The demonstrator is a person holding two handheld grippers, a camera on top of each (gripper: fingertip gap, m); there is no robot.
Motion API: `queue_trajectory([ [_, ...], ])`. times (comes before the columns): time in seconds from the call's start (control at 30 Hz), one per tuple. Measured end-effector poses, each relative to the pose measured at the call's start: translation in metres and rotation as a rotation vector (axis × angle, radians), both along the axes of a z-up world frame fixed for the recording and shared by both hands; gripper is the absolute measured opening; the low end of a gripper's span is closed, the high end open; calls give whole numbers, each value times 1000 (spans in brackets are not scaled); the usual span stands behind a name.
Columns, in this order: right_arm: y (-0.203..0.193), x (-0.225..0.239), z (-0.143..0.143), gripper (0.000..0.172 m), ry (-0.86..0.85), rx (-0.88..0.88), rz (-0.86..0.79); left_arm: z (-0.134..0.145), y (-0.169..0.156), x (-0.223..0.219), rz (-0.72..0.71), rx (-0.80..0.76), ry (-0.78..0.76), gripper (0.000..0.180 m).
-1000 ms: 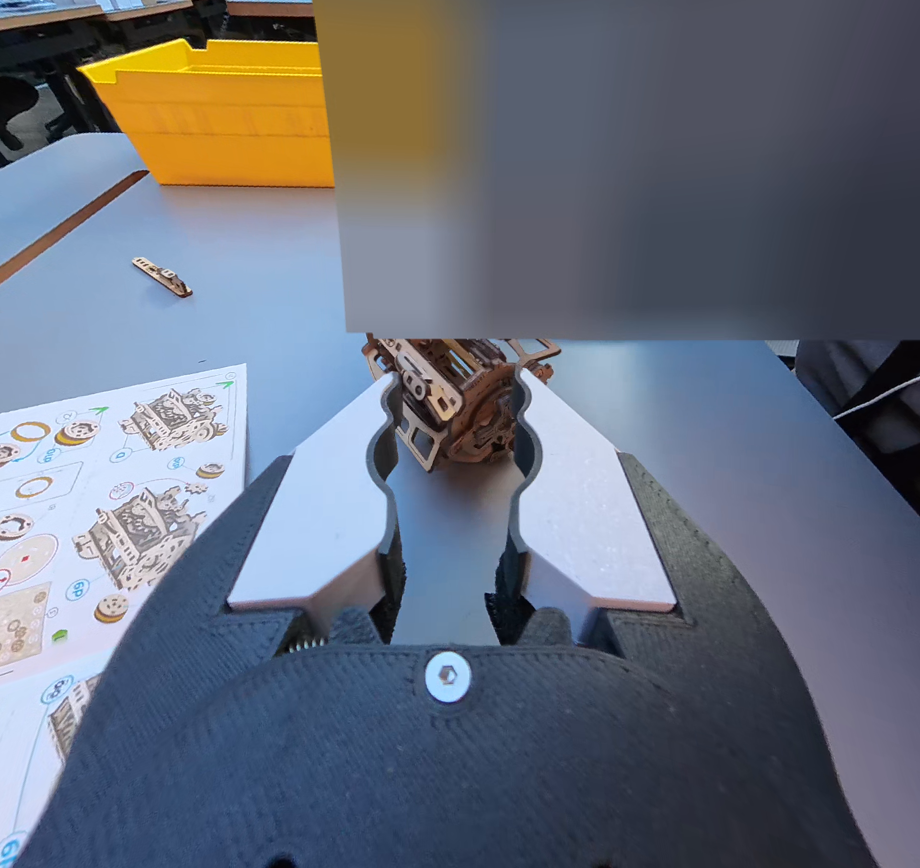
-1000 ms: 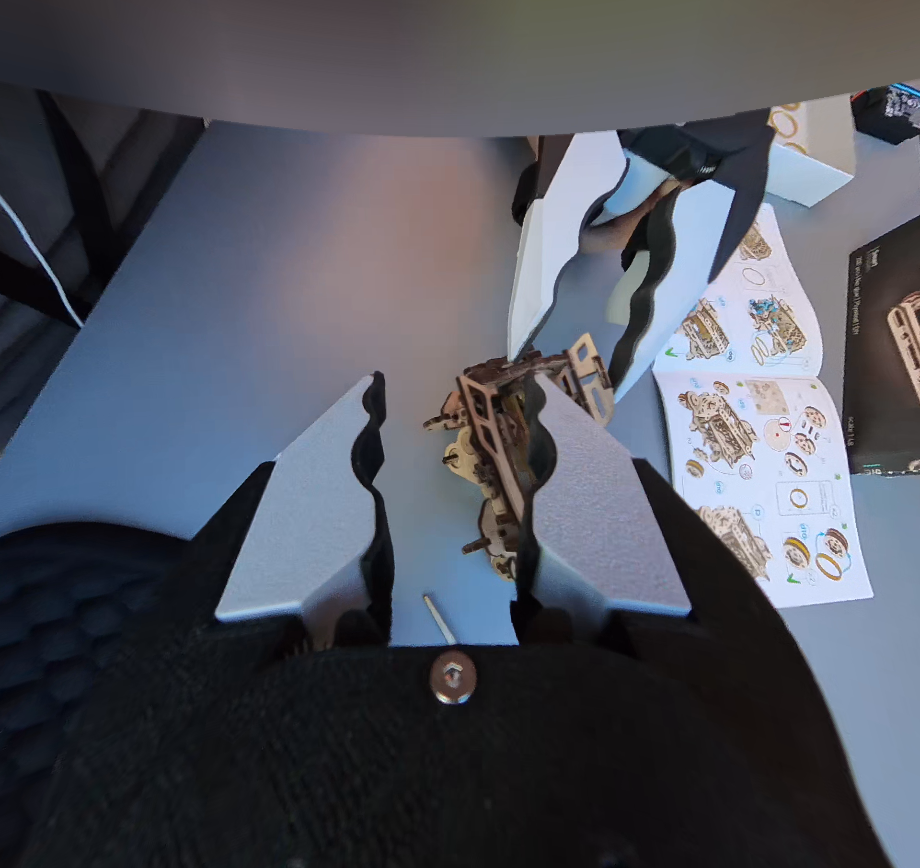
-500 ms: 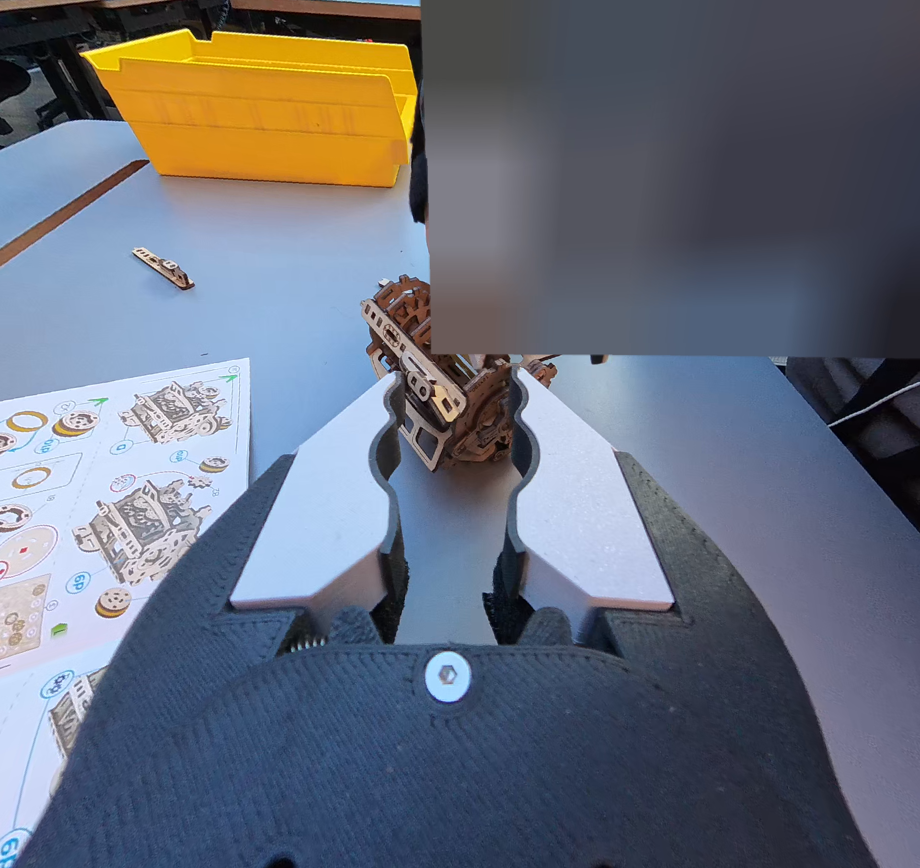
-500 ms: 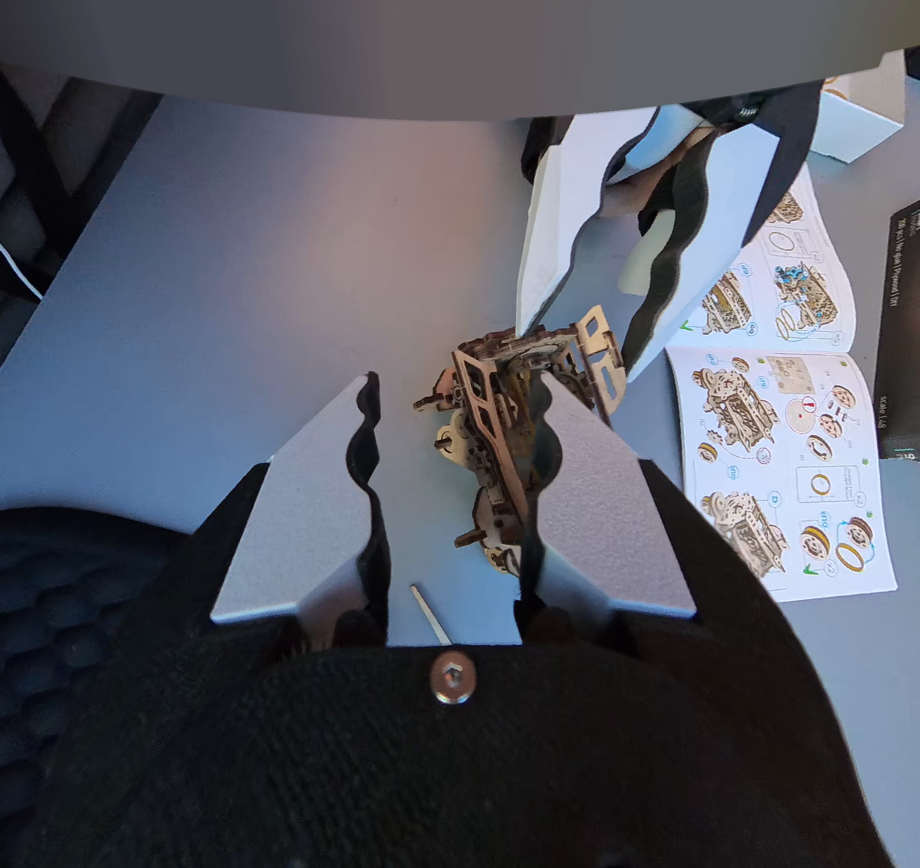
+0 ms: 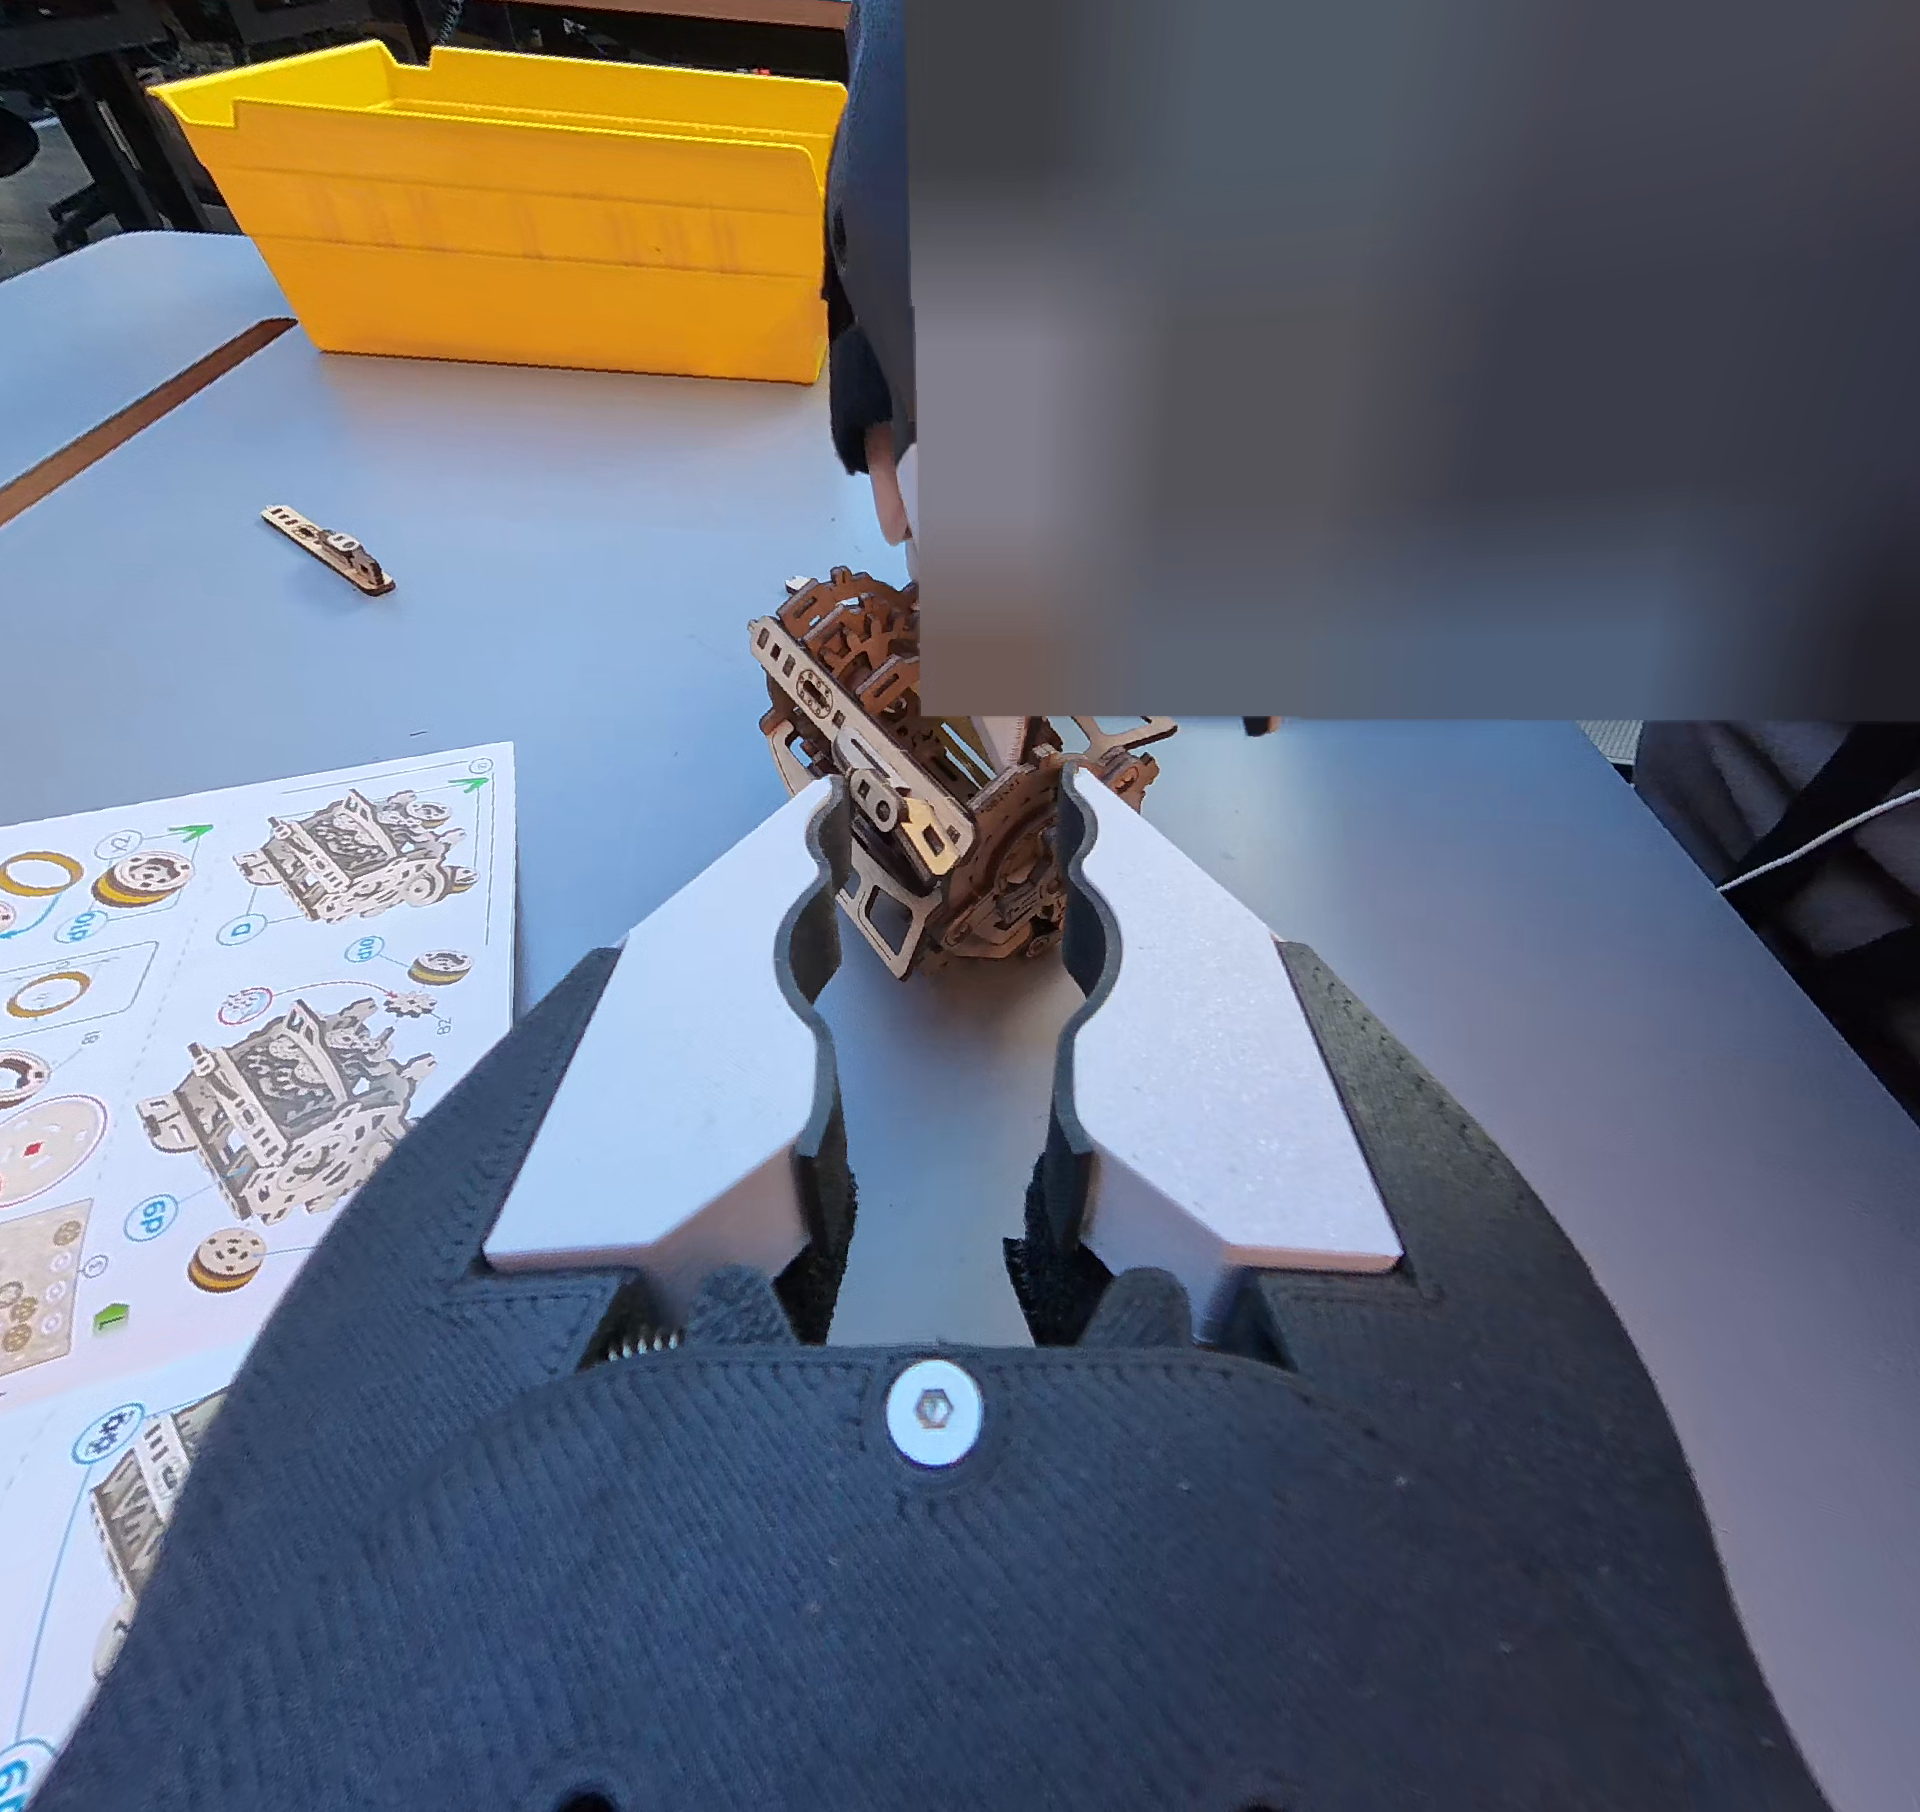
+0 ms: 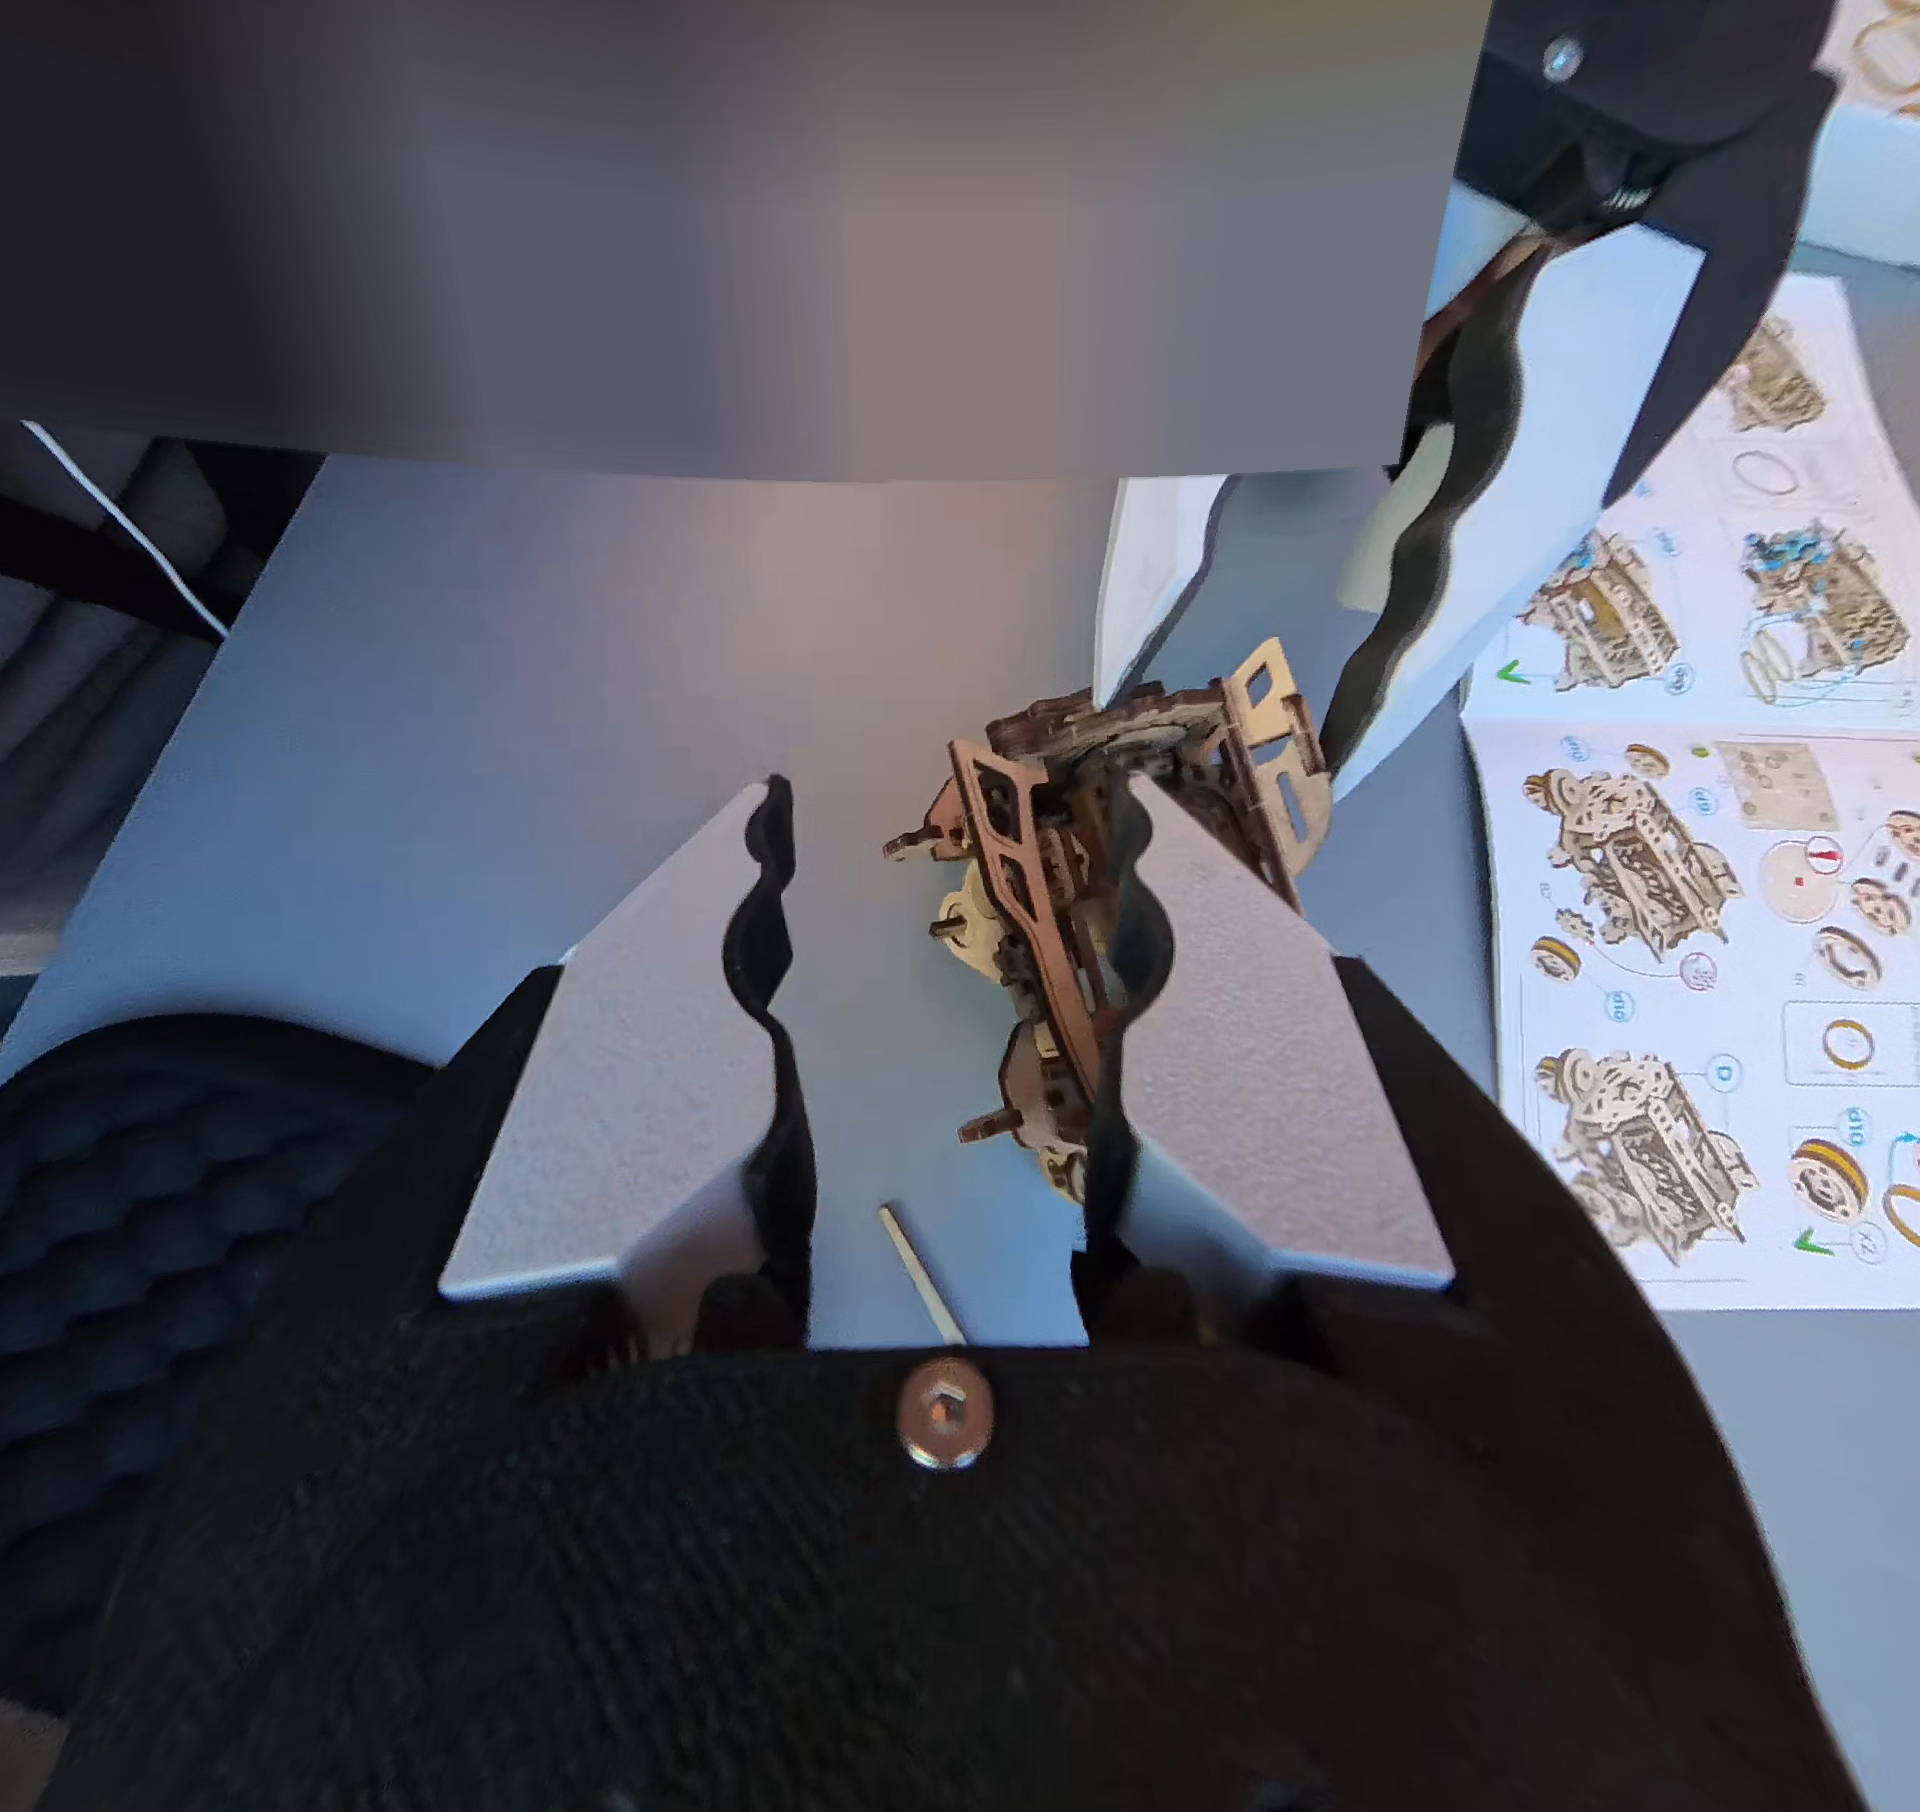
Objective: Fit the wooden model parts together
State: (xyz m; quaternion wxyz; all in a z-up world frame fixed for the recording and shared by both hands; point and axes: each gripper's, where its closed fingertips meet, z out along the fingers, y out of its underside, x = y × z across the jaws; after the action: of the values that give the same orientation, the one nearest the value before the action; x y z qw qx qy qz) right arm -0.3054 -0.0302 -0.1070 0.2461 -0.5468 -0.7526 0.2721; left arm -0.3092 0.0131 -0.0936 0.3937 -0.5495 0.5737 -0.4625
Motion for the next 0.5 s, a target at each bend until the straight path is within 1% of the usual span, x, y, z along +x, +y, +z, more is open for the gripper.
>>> queue_trajectory([
  [0.1, 6, -1, 11, 57, 28, -2, 30, 0, 0, 0, -4, -7, 0, 36],
  [0.23, 28, -5, 28, 51, 89, 1, 32, 0, 0, 0, -15, -29, 4, 36],
  [0.33, 47, -8, 32, 46, 88, 98, 33, 0, 0, 0, -17, -38, 5, 36],
  [0.4, 53, -9, 26, 50, 44, 142, 48, -1, 1, 0, -17, -46, 7, 36],
  [0.5, 50, -17, 15, 62, -11, 149, 73, -1, 2, 1, -19, -61, 8, 36],
])
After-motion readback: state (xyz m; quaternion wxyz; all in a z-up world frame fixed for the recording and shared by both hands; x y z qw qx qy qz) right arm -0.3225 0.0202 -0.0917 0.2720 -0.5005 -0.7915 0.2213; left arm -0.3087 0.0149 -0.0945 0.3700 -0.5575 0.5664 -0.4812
